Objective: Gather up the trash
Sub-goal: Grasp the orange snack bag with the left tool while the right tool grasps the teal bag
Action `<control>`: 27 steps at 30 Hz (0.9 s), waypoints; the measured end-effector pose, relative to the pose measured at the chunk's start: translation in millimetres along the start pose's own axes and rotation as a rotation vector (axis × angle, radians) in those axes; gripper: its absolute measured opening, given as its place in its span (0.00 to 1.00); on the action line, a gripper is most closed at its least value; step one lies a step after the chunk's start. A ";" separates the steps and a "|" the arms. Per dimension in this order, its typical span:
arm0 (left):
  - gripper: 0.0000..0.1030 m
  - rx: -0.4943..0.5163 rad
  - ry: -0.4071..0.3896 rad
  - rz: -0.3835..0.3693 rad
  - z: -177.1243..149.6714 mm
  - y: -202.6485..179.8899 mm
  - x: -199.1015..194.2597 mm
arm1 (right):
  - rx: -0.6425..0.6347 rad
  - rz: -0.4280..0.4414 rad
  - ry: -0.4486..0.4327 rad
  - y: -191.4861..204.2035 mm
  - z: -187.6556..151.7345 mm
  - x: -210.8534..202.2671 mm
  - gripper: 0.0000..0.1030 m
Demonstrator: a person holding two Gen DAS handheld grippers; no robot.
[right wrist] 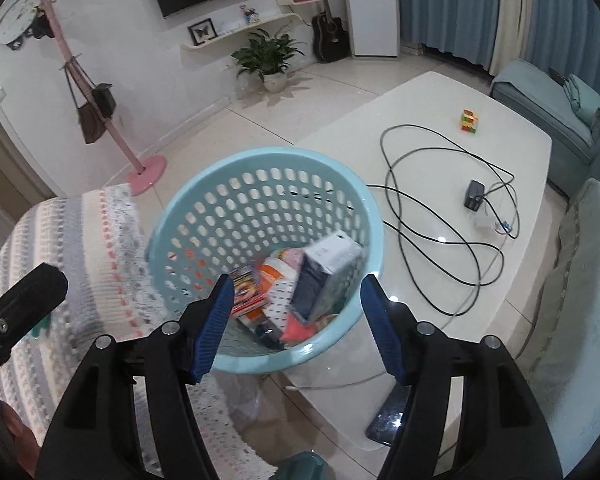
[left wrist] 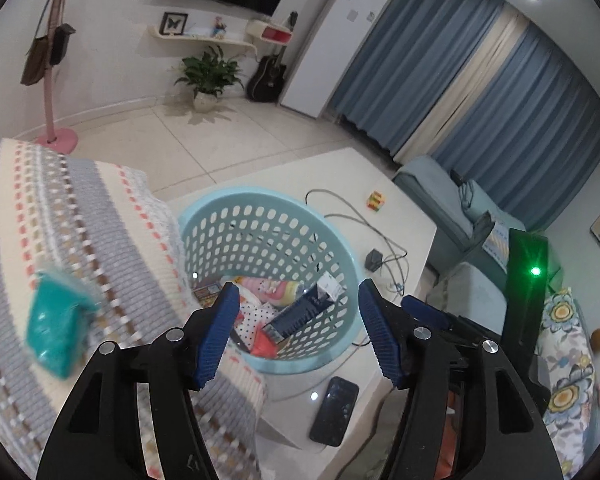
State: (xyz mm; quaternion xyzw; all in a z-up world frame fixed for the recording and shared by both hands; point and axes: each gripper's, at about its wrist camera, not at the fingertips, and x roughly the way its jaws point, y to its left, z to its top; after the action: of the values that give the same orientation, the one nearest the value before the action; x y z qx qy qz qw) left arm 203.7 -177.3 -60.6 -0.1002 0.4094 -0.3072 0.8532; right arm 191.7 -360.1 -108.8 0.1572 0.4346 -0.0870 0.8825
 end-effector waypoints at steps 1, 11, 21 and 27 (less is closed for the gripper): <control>0.59 0.000 -0.010 0.001 -0.4 0.2 -5.8 | -0.008 0.005 -0.008 4.3 -0.2 -3.7 0.60; 0.59 -0.093 -0.176 0.021 -6.6 33.6 -99.0 | -0.153 0.087 -0.168 67.0 -10.2 -59.7 0.60; 0.59 -0.196 -0.308 0.119 -23.2 84.5 -187.2 | -0.284 0.196 -0.162 139.6 -38.4 -71.3 0.60; 0.59 -0.272 -0.352 0.253 -39.8 131.8 -231.1 | -0.248 0.247 -0.095 171.0 -46.2 -56.3 0.60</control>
State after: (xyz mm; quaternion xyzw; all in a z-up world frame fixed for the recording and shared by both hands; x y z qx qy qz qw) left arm 121.6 70.3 5.3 -0.2138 0.3015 -0.1182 0.9216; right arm 173.0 -182.9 -56.0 0.0950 0.3771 0.0692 0.9187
